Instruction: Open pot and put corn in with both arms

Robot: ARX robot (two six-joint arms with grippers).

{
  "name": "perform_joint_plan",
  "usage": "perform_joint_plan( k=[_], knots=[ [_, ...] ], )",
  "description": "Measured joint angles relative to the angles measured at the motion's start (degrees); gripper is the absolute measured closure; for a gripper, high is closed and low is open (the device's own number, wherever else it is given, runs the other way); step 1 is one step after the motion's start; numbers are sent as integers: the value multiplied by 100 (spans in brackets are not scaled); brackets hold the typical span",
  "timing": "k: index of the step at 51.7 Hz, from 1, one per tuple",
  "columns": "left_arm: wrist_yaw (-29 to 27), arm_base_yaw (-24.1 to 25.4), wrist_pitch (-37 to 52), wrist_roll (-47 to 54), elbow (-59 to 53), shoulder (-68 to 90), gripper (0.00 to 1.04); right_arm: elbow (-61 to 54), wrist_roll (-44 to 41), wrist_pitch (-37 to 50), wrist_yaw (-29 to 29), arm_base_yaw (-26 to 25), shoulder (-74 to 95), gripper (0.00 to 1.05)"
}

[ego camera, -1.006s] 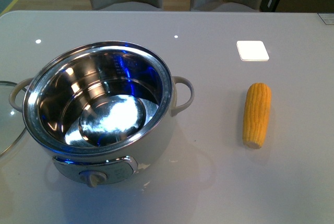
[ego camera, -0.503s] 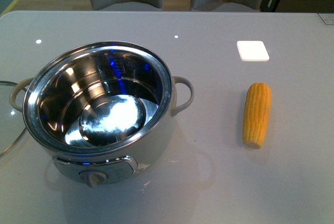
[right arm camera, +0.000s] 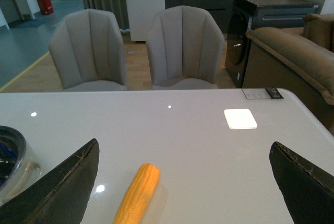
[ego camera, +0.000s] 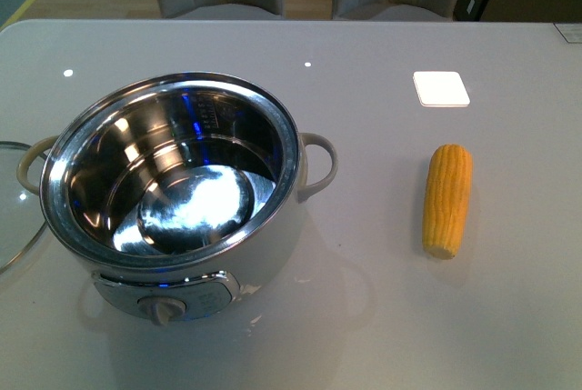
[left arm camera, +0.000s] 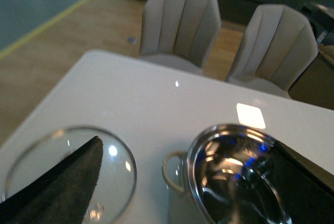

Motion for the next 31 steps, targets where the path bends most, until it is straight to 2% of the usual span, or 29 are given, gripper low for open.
perform_joint_plan(
  k=[2, 4, 21, 25, 27, 31],
  knots=[
    [-63, -79, 332, 142, -120, -111, 18, 0, 0, 0, 0, 0, -2, 9],
    [-249, -243, 627, 389, -243, -308, 29, 0, 0, 0, 0, 0, 0, 9],
    [-879, -901, 374, 669, -479, -863, 79, 0, 0, 0, 0, 0, 0, 9],
    [-1482, -1340, 260, 675, -498, -999, 91, 0, 0, 0, 0, 0, 0, 9],
    [-1578, -1543, 229, 680, -501, -1064, 99, 0, 0, 0, 4, 0, 0, 9],
    [-1589, -1670, 286, 704, -649, -1198, 101, 0, 0, 0, -2, 0, 0, 9]
  ],
)
